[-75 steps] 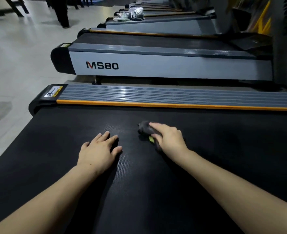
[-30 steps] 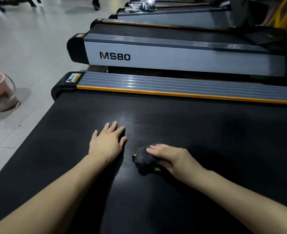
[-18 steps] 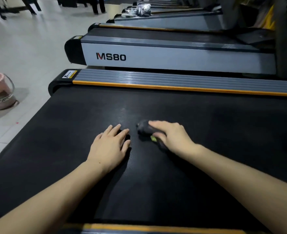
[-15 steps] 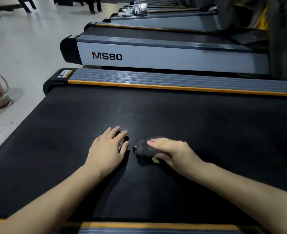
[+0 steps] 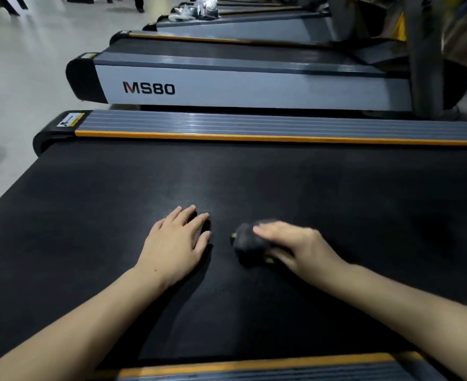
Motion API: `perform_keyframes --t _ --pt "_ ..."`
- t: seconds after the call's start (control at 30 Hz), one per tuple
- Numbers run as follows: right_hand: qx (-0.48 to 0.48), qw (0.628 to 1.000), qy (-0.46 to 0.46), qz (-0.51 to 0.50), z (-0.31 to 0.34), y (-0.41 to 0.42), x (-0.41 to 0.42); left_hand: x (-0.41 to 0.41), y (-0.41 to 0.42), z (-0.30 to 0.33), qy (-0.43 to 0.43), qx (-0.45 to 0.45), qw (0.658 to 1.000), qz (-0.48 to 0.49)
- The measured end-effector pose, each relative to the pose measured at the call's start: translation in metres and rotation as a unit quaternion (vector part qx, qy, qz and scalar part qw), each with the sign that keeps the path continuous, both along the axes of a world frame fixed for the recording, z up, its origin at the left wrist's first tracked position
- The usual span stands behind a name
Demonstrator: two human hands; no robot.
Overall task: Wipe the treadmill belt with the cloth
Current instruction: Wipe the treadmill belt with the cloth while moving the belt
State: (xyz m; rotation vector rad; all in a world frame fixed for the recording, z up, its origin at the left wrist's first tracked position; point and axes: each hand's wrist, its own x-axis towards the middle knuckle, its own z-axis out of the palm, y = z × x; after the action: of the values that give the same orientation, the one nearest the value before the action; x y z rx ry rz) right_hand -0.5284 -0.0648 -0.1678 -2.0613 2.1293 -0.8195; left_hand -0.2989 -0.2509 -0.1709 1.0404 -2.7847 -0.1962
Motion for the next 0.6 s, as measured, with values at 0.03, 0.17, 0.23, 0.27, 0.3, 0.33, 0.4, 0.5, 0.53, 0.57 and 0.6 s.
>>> perform_keyframes --t 0.03,0.17,0.23,0.27,0.3,0.33,0.4,0.5,0.53,0.57,0.6 --pt "0.011 0.999 0.010 0.036 -0.002 0.021 0.007 0.001 0.002 -0.001 -0.009 -0.004 1.000 -0.007" --pt "0.009 0.997 0.046 0.061 -0.001 0.009 -0.021 0.006 0.010 0.001 -0.030 0.000 0.999 -0.013" --pt "-0.009 0.998 0.046 -0.031 0.003 -0.036 -0.057 0.008 0.012 0.005 -0.033 0.003 0.999 -0.016" --pt "-0.003 0.995 0.036 -0.089 0.007 -0.055 -0.074 0.010 0.015 0.007 -0.035 0.002 0.999 -0.017" --pt "0.010 0.991 0.022 -0.134 0.010 -0.067 -0.083 0.011 0.019 0.009 -0.039 0.005 0.999 -0.015" --pt "0.018 0.987 0.010 -0.161 0.010 -0.072 -0.085 0.012 0.023 0.009 -0.042 0.012 0.999 -0.008" --pt "0.009 0.984 -0.002 -0.179 0.011 -0.063 -0.066 0.016 0.031 0.011 -0.042 0.038 0.998 0.014" --pt "-0.013 0.998 0.004 -0.068 0.003 -0.019 -0.012 0.029 0.042 0.014 -0.051 0.022 0.998 0.012" --pt "0.002 1.000 0.000 -0.015 0.000 -0.001 0.007 0.035 0.046 0.016 -0.057 0.009 0.998 0.003" --pt "0.020 0.999 -0.003 0.033 -0.003 0.015 0.021 0.040 0.049 0.017 -0.059 0.010 0.998 0.000" --pt "0.029 0.997 -0.002 0.070 -0.004 0.023 0.026 0.045 0.050 0.019 -0.059 0.018 0.998 0.003"
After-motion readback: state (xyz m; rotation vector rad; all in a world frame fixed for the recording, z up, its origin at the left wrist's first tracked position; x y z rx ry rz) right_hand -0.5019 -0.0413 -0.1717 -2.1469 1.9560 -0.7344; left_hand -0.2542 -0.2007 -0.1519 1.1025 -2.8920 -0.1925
